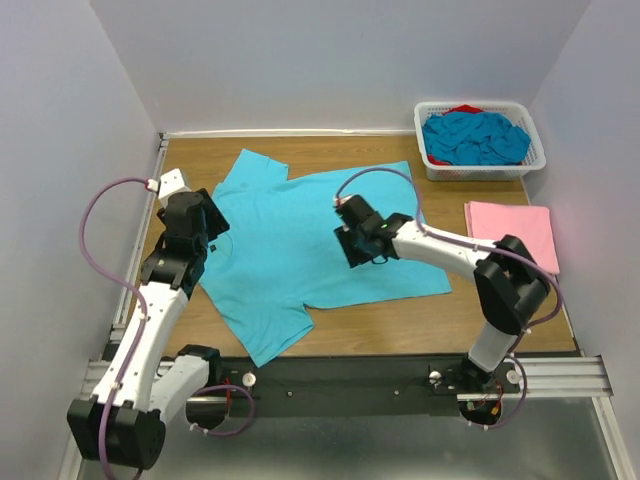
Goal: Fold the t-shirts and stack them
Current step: Flatten the tshirt out
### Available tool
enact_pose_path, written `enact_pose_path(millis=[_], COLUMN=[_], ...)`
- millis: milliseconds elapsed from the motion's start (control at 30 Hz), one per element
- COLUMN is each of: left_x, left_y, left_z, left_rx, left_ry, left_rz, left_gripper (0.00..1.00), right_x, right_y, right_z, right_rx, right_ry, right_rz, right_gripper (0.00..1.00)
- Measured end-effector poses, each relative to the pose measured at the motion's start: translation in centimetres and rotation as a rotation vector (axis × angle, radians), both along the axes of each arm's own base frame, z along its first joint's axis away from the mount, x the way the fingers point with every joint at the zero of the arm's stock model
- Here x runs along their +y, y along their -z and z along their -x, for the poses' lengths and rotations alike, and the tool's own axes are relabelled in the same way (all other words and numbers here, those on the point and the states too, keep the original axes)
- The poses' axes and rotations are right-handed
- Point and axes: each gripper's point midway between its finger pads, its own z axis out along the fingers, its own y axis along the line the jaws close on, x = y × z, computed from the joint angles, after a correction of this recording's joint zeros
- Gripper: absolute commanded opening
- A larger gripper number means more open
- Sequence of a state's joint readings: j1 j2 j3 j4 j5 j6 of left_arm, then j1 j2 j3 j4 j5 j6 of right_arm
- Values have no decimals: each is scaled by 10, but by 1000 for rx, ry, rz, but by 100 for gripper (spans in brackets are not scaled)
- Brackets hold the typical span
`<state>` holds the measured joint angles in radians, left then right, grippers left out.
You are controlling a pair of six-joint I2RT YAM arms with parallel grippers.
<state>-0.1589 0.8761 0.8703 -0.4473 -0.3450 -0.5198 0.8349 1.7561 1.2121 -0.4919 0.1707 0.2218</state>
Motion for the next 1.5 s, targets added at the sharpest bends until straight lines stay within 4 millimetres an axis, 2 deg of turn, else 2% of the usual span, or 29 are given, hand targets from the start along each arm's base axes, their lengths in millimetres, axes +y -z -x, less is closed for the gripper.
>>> enact_pose_path(millis=[67, 133, 267, 367, 533, 600, 767, 933, 1000, 1267, 1500], left_x=[-3, -5, -8, -7, -1, 1, -2, -5, -2, 7, 17], left_y=[22, 43, 75, 91, 104, 116, 160, 196, 207, 207, 205], left_z=[-7, -12, -23, -28, -36, -40, -43, -44, -52, -110, -161], left_rx=[52, 104, 191, 235, 247, 275, 393, 504, 541, 528, 520], left_ry=[7, 13, 20, 17, -1, -8, -1, 9, 2, -13, -29], left_rz=[-2, -4, -12, -5, 21, 31, 47, 53, 53, 40, 26], left_gripper=[68, 68, 68, 68, 68, 68, 68, 68, 68, 66, 66], right_x=[-35, -61, -100, -123, -146, -157, -172, -172, -172, -176, -177], right_y=[1, -3, -6, -3, 7, 12, 14, 13, 15, 43, 42], right_z=[-16, -29, -40, -39, -34, -33, -39, -47, -49, -65, -111], right_rx=[1, -2, -7, -1, 19, 31, 28, 15, 17, 60, 13], right_ry=[127, 226, 358, 421, 483, 512, 562, 572, 574, 609, 647], right_rz=[0, -13, -37, -39, -35, -28, -39, -69, -73, -61, -99], right_gripper=[51, 51, 54, 54, 54, 54, 55, 55, 55, 55, 55])
